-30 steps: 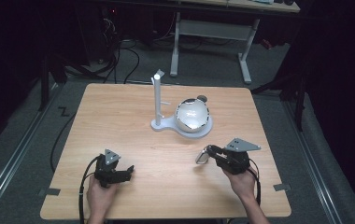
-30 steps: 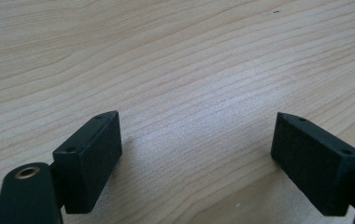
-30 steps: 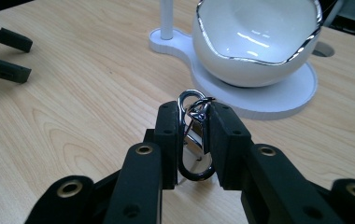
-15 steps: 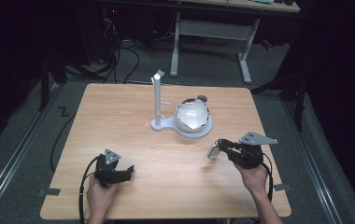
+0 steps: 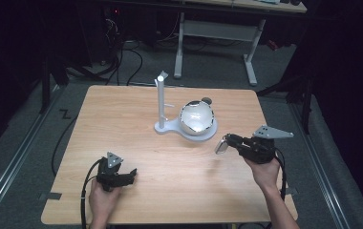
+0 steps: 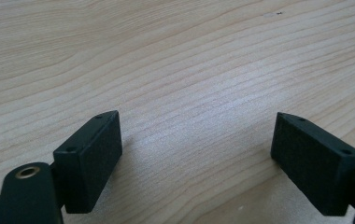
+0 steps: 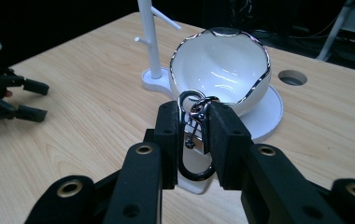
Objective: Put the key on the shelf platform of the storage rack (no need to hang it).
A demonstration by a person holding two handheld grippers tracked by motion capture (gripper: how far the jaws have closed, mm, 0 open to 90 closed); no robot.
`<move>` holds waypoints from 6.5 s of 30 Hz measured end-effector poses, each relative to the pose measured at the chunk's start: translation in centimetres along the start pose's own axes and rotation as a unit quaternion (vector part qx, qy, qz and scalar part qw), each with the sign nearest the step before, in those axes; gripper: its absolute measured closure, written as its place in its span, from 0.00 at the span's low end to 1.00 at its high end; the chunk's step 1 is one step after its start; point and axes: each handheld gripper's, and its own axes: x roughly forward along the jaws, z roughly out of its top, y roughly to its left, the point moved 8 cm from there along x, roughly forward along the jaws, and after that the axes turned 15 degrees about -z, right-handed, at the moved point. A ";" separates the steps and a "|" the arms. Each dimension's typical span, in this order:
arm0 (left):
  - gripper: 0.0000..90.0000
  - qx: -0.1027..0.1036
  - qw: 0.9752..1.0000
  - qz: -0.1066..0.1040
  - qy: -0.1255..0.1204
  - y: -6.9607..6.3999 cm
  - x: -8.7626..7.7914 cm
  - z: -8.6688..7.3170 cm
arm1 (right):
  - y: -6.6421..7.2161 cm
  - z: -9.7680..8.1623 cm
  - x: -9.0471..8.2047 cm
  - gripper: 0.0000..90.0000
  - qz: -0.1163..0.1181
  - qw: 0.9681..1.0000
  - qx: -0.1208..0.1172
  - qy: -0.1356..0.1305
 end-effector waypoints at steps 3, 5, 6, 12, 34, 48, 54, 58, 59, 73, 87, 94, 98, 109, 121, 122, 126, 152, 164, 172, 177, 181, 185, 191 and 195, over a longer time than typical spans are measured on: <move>0.19 0.000 1.000 0.000 0.000 0.0 0.0 0.0 | -0.1 0.4 0.4 0.83 0.000 1.000 -0.002 0.001; 0.19 0.001 1.000 -0.001 0.000 0.0 0.0 0.0 | -0.3 0.7 0.6 0.83 0.004 1.000 0.009 -0.004; 0.19 0.001 1.000 -0.001 0.000 0.0 0.0 0.0 | -0.3 0.9 0.7 0.83 0.005 1.000 0.011 -0.005; 0.19 0.000 1.000 -0.001 0.000 0.0 0.0 0.0 | -0.8 2.4 0.9 0.83 0.005 1.000 0.015 -0.011; 0.19 -0.001 1.000 0.000 0.000 0.0 0.0 0.0 | 0.0 6.1 4.2 0.83 0.007 1.000 -0.004 -0.006; 0.19 -0.002 1.000 0.000 -0.001 0.0 0.0 0.0 | 1.3 8.4 5.9 0.83 0.009 1.000 -0.019 -0.007; 0.19 -0.002 1.000 0.000 -0.001 0.0 0.0 0.0 | 1.6 8.4 7.1 0.83 0.010 1.000 -0.018 -0.002; 0.19 -0.001 1.000 0.000 -0.001 0.0 0.0 0.0 | 1.8 8.3 7.8 0.83 -0.002 1.000 -0.028 0.000; 0.18 0.000 1.000 0.000 -0.001 0.0 0.0 0.0 | 1.8 8.3 7.9 0.83 -0.007 1.000 -0.029 0.001; 0.18 0.000 1.000 0.000 0.000 0.0 0.0 0.0 | 2.0 7.3 11.1 0.83 -0.022 0.999 -0.024 0.028; 0.18 -0.002 1.000 0.000 0.002 -0.1 -0.1 -0.1 | 1.6 5.0 13.6 0.83 -0.031 0.997 -0.013 0.066; 0.18 -0.003 1.000 0.000 0.001 0.0 -0.1 -0.1 | 1.0 4.4 14.8 0.83 -0.038 0.996 0.004 0.082; 0.18 -0.003 1.000 0.000 0.001 -0.1 -0.1 -0.1 | 0.7 4.1 15.3 0.82 -0.044 0.995 0.011 0.083; 0.18 -0.007 1.000 0.003 -0.001 -0.1 -0.1 -0.1 | 0.2 4.0 15.6 0.68 -0.058 0.996 0.022 0.071; 0.18 -0.006 1.000 0.001 0.000 -0.1 -0.1 -0.1 | -1.3 3.1 14.2 0.66 -0.069 0.995 0.028 0.065; 0.18 -0.004 1.000 0.001 0.001 0.0 -0.1 -0.1 | -1.4 3.2 14.0 0.66 -0.069 0.995 0.027 0.061; 0.18 -0.007 1.000 0.002 0.000 -0.1 -0.1 -0.1 | -1.7 3.5 13.2 0.66 -0.072 0.995 0.026 0.057; 0.18 -0.007 1.000 0.003 -0.001 0.0 -0.1 -0.1 | -5.0 2.6 6.2 0.57 -0.075 0.993 0.074 0.046; 0.19 -0.007 1.000 0.003 -0.001 0.0 -0.1 -0.1 | -4.5 1.4 4.3 0.53 -0.071 0.994 0.065 0.045; 0.18 -0.006 1.000 0.002 0.000 0.0 -0.1 -0.1 | -4.5 1.4 2.6 0.53 -0.090 0.994 0.044 0.037; 0.18 -0.005 1.000 0.002 0.000 0.0 -0.1 -0.1 | -4.5 0.3 1.9 0.53 -0.092 0.994 0.047 0.045; 0.18 -0.006 1.000 0.003 0.000 0.0 -0.1 -0.1 | -4.6 -0.5 1.4 0.53 -0.089 0.994 0.055 0.044; 0.18 -0.005 1.000 0.002 0.000 0.0 -0.1 -0.1 | -4.7 -1.1 1.1 0.53 -0.087 0.993 0.063 0.044; 0.18 -0.005 1.000 0.002 0.000 0.0 -0.1 -0.1 | -4.8 -1.8 -0.1 0.53 -0.085 0.993 0.071 0.037; 0.19 -0.004 1.000 0.002 0.001 0.0 -0.1 -0.1 | -4.5 -2.5 -0.5 0.52 -0.081 0.993 0.071 0.044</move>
